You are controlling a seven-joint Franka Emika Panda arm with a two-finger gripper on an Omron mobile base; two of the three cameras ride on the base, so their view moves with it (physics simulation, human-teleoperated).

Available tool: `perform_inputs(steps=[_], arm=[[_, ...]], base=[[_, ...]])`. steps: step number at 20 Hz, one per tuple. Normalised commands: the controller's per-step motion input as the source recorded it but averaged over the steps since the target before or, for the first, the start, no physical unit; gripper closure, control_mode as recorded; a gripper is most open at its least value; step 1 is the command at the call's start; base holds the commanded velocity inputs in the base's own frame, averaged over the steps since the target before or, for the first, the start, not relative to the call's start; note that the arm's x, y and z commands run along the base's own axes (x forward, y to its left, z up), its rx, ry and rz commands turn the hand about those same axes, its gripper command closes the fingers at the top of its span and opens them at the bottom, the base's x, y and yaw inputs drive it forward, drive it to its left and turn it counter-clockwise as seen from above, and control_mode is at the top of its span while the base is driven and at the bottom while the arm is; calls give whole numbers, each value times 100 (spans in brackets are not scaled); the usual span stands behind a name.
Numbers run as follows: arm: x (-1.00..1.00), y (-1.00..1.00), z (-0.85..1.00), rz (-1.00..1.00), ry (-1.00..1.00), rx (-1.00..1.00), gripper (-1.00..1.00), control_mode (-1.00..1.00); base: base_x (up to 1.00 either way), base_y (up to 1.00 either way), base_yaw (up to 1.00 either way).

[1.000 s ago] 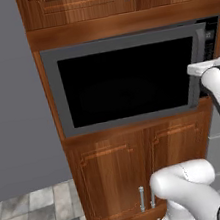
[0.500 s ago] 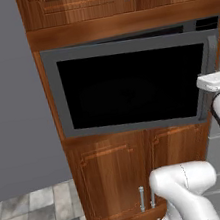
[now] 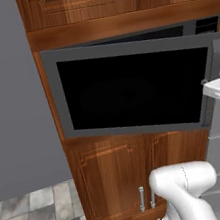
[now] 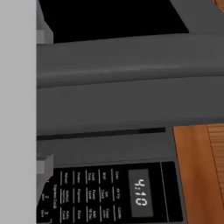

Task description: Open the microwave door.

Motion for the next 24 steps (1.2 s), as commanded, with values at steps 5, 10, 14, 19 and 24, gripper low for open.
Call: perform_inputs(steps=[5, 10, 14, 19, 24], arm=[[-71, -84, 25, 28, -4, 5, -100, -100], [-91, -80, 19, 27, -13, 1, -100, -100], [-97, -71, 18, 27, -23, 0, -100, -100], [-77, -71, 19, 31, -22, 0, -100, -100], [-41, -52, 13, 23, -25, -1, -100, -100]], base=[[0, 0, 0], [0, 0, 0], [0, 0, 0], [0, 0, 0], [0, 0, 0]])
